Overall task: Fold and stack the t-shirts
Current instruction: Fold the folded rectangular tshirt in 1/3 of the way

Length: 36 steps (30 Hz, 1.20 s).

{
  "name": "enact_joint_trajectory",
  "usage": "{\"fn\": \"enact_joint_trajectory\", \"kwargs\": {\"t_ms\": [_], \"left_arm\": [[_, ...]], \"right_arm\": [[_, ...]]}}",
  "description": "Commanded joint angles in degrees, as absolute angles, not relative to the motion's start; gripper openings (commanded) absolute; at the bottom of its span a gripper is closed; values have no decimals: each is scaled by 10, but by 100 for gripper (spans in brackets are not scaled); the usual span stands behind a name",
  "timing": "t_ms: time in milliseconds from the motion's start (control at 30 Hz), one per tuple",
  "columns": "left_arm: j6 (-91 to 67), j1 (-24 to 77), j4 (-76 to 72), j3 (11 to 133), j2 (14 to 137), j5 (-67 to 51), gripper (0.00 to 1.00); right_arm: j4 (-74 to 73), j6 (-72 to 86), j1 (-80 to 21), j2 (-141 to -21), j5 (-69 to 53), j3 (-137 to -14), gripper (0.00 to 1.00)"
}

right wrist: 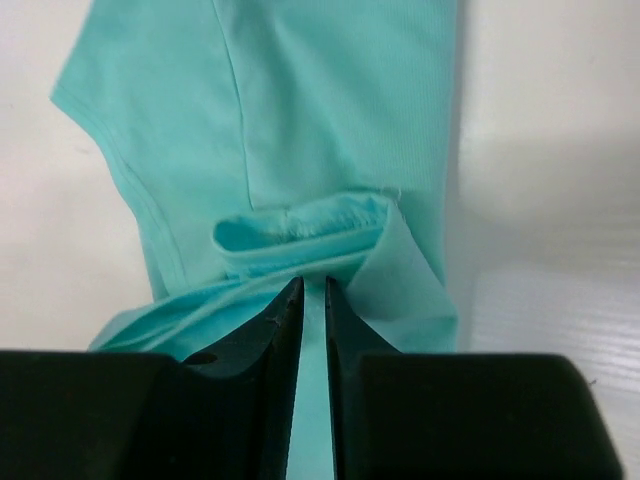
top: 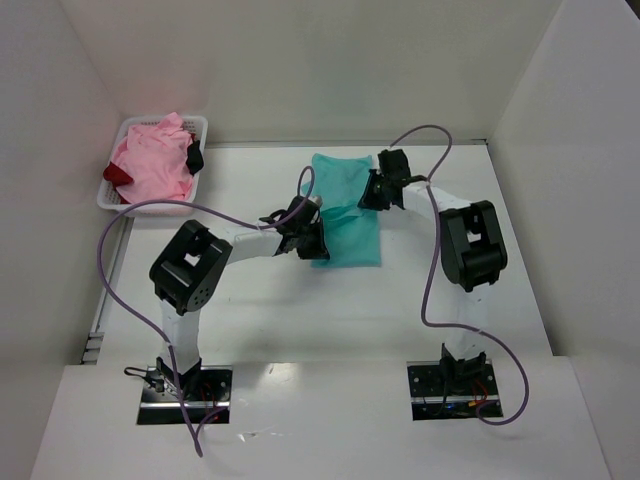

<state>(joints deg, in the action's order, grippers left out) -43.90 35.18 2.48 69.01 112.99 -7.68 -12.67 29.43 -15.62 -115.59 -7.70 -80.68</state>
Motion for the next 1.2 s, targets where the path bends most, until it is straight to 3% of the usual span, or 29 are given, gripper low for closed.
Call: {"fn": "enact_joint_trajectory", "kwargs": {"t_ms": [0,133,233,333,567,767,933,1167], "left_arm": [[-443,352,25,705,1145,-62,2],[-438,352,31,705,1132,-62,2],[-432,352,42,711,1117,-56,2],[-419,352,47,732,1100,-48,2],[-384,295,58,791,1112,-40,29],[-362,264,53,846,1172,-69,29],[-350,264,76,912,1217,-83,23],[-355,251,63,893,1206,-71,23]], "right_arm": [[-127,279,-161,-1168,-44,-856,20],[-127,273,-145,-1134,-96,-876,20],[-134,273,-145,-1085,-112,-882,26],[-111,298,-145,-1006,-117,-811,30],[-68,286,-145,-918,-118,-626,37],[-55,274,-145,-940,-106,-616,37],[-61,264,-145,-984,-106,-651,37],[-46,264,-145,-1058,-124,-715,37]]}}
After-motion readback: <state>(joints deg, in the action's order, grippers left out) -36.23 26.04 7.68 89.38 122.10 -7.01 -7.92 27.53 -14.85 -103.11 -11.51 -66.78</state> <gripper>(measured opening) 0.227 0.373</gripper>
